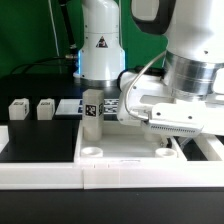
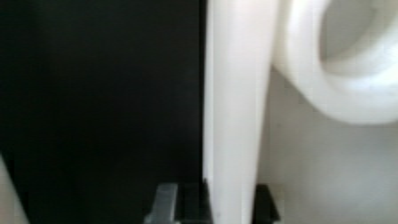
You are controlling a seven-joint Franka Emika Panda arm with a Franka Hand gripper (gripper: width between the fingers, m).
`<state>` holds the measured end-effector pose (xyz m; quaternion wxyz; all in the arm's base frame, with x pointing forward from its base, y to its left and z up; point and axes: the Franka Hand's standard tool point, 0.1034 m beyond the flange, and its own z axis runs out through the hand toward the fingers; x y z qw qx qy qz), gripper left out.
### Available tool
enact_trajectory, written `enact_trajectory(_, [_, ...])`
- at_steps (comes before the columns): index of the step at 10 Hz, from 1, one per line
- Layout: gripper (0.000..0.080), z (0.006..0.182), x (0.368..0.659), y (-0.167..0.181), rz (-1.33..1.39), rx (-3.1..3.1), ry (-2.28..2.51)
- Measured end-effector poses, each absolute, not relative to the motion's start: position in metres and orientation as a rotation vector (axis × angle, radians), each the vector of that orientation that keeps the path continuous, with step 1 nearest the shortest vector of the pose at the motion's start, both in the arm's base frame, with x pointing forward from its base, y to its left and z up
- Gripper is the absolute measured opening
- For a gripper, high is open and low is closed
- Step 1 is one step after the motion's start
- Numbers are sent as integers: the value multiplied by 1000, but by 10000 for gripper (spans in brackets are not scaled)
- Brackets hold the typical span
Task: Assemble square table
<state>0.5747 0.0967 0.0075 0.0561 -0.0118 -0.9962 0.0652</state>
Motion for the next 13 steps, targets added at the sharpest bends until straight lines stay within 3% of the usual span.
enact_trajectory(2, [57,7,575,123,201,-87,-3004])
enact_trajectory(7, [57,8,577,121,249,-112,-2975])
enact_trajectory(8, [122,8,578,117,259,-122,-2971])
enact_trajectory(9, [122,9,578,111,270,-135,-2969])
enact_trajectory(11, [472,11,580,99,300,-160,-2964])
enact_trajectory(12, [587,12,580,93,311,-176,-2958])
enact_trajectory(13, [587,12,579,91,314,-180,-2955])
